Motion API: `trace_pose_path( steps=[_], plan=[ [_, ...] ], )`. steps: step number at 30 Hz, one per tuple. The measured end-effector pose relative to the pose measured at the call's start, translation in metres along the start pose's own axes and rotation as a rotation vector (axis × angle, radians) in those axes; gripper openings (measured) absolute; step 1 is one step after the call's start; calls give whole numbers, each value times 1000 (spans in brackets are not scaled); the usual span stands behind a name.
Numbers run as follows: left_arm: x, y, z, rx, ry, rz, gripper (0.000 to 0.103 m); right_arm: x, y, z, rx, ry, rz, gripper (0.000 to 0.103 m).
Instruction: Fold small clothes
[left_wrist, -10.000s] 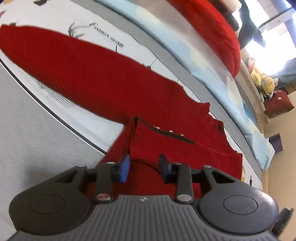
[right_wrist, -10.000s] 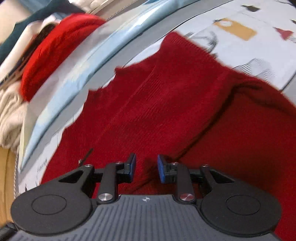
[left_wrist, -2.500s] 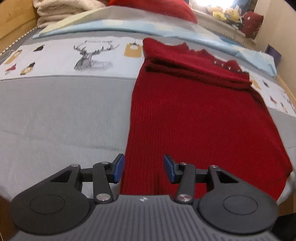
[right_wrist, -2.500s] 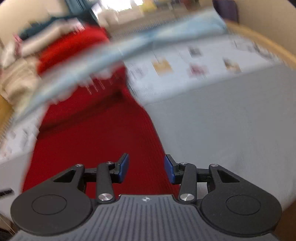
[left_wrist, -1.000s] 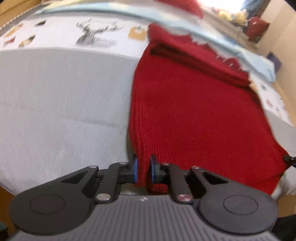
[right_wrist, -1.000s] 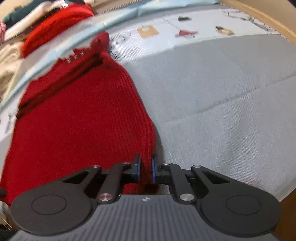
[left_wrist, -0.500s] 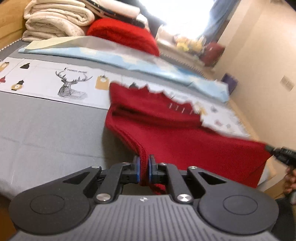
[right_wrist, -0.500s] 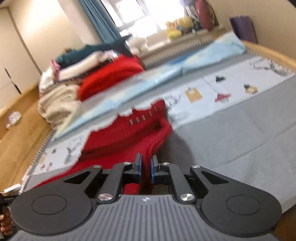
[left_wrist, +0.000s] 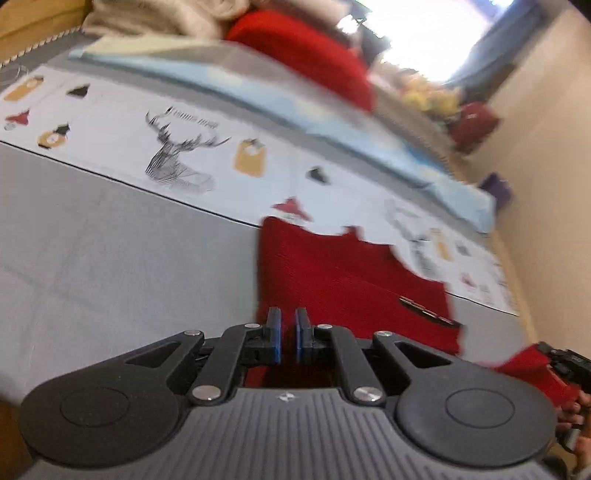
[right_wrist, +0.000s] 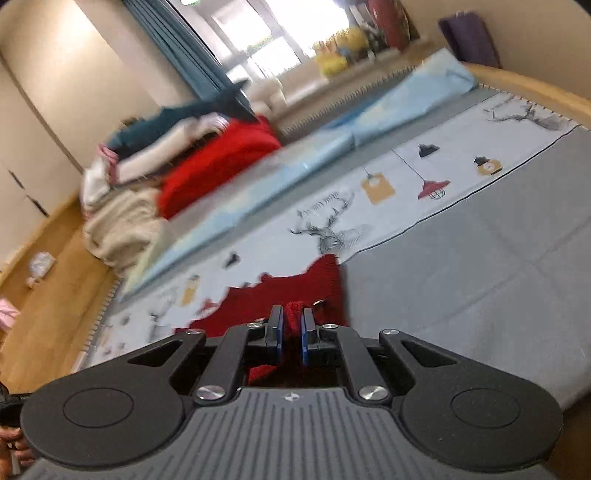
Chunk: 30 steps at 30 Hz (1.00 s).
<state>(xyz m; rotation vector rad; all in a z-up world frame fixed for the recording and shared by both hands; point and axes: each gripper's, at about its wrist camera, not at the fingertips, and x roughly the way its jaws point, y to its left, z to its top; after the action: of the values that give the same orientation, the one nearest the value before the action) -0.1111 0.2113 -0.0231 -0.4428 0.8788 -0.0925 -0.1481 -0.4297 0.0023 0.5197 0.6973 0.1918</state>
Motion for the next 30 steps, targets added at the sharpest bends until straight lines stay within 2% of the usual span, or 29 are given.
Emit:
trace_pose_path(
  steps=[2,4,6,8,10,11,12,13,14,15,18,22,23,25,26,27,30],
  plan=[
    [42,10,22,-11,11,16,8,47,-9,19,11,28,-18,8],
    [68,29,36,-108,-29,24,11,83,-16,29,34,44,-59,11],
    [87,50,34,-227,-31,2,36,111,-26,29,51,58,-97,13],
    [106,56,33,-265,69,41,44,127,-36,17,83,62,-126,13],
    [119,52,32,-245,114,55,46,142,-43,11,78,133,-175,15],
    [124,51,32,-229,130,54,51,144,-44,9,72,123,-182,15],
    [130,49,32,-209,144,45,57,145,-46,8,76,112,-181,22],
    [135,49,31,-196,155,42,60,150,-48,6,83,126,-180,34],
    [141,48,27,-188,169,49,64,156,-50,4,86,149,-174,38],
    [147,50,24,-183,197,60,64,163,-52,0,91,182,-165,43],
    [153,53,10,-197,222,65,66,178,-61,-13,147,260,-171,45],
    [153,63,8,-271,237,12,65,186,-71,-23,250,315,-114,45],
    [152,64,8,-281,241,-1,62,186,-71,-25,252,317,-113,45],
    [150,64,9,-280,237,-52,36,183,-68,-24,234,306,-100,42],
    [149,60,11,-263,227,-64,15,181,-66,-23,219,299,-87,34],
    [144,55,13,-226,207,-54,10,178,-62,-22,196,289,-79,14],
    [124,41,24,-134,103,-34,7,161,-46,-13,86,195,-72,11]
  ],
)
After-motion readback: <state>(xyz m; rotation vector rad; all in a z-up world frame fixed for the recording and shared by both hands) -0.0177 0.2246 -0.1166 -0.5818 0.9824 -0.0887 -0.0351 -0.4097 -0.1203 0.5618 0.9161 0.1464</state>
